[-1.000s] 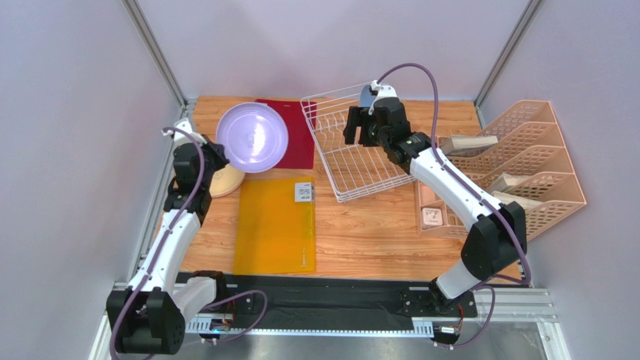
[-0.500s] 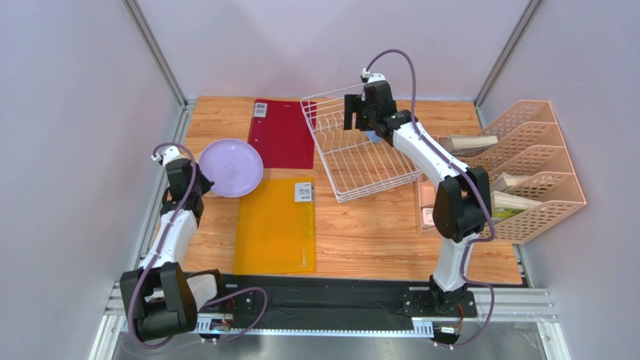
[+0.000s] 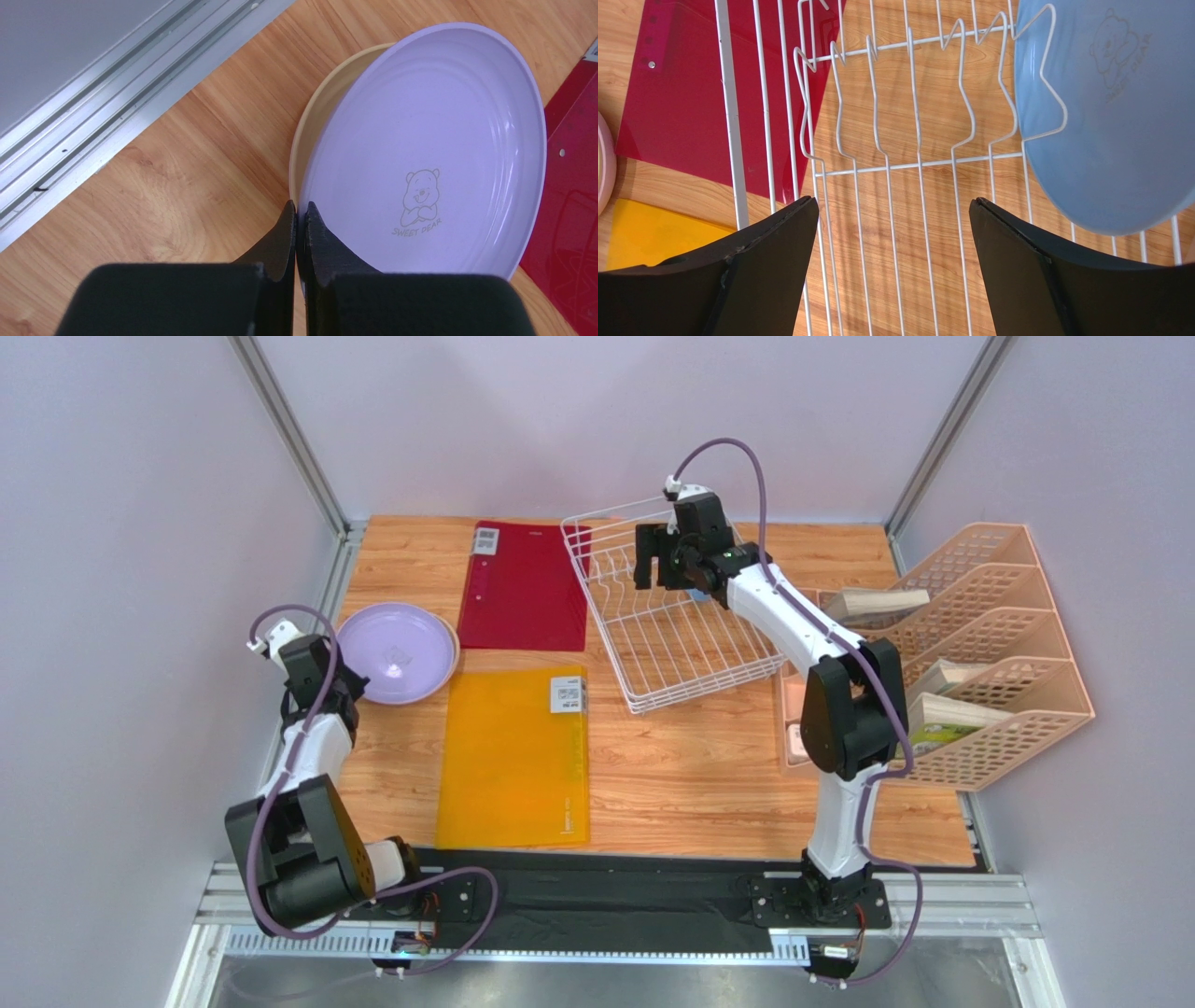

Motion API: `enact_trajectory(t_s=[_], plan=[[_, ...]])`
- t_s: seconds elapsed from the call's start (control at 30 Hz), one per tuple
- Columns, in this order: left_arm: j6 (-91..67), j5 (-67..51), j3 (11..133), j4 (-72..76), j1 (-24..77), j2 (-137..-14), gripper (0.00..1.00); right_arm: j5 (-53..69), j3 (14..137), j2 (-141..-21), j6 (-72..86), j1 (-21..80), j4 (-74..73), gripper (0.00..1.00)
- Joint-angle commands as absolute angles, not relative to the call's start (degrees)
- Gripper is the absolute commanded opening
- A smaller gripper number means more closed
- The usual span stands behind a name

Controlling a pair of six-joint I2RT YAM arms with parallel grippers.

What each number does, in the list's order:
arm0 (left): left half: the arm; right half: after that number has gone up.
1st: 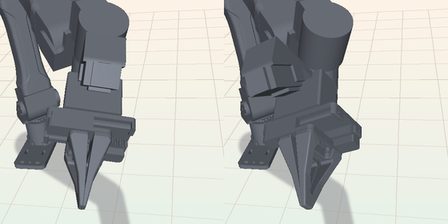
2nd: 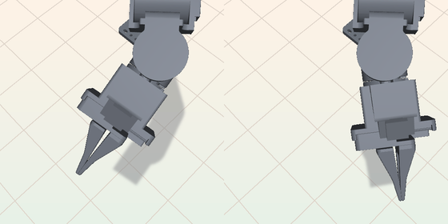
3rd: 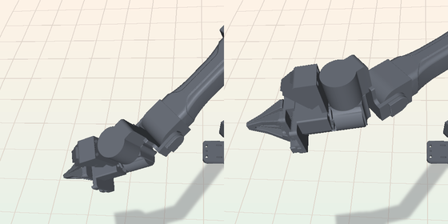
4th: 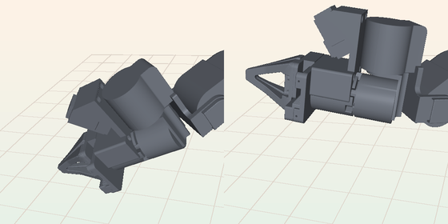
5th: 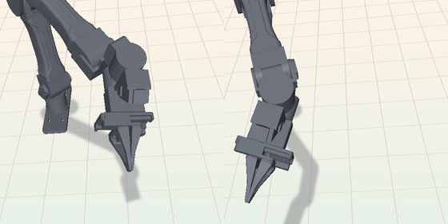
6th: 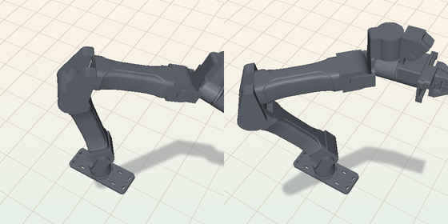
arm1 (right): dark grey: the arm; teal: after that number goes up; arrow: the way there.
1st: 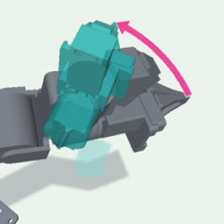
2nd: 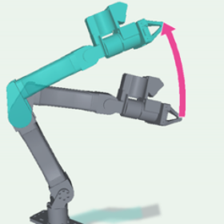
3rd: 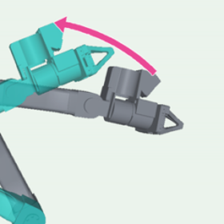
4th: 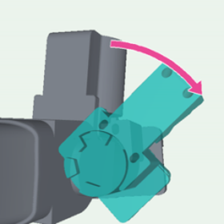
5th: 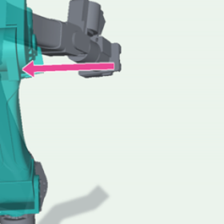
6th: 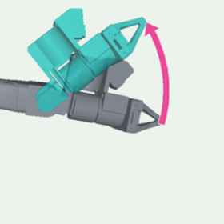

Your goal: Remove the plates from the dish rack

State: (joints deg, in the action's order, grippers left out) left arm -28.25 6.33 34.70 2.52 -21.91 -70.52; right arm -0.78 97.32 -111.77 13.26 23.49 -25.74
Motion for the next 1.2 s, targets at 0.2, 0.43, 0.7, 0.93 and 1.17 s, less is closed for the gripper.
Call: enact_trajectory(t_s=[0.2,0.43,0.7,0.93,1.17], plan=[[-30.6,3.3,37.9,6.9,-22.5,-75.9,0.01,-2.6,111.4,-123.1,9.8,23.6,-23.9,0.85],[-30.1,1.1,37.7,7.1,-22.6,-75.7,0.78,-7.6,121.7,-131.6,8.3,22.9,-26.5,0.86],[-30.6,-9.9,35.6,11.4,-22.5,-70.8,0.79,-15.2,117.0,-125.6,5.9,23.0,-24.7,0.86],[-33.7,-19.3,36.4,15.0,-19.4,-67.2,0.78,-21.7,106.6,-114.1,4.7,23.8,-21.7,0.86],[-32.7,-20.0,42.9,13.7,-10.0,-71.0,0.77,-29.1,101.8,-110.0,1.3,23.9,-17.0,0.85]])
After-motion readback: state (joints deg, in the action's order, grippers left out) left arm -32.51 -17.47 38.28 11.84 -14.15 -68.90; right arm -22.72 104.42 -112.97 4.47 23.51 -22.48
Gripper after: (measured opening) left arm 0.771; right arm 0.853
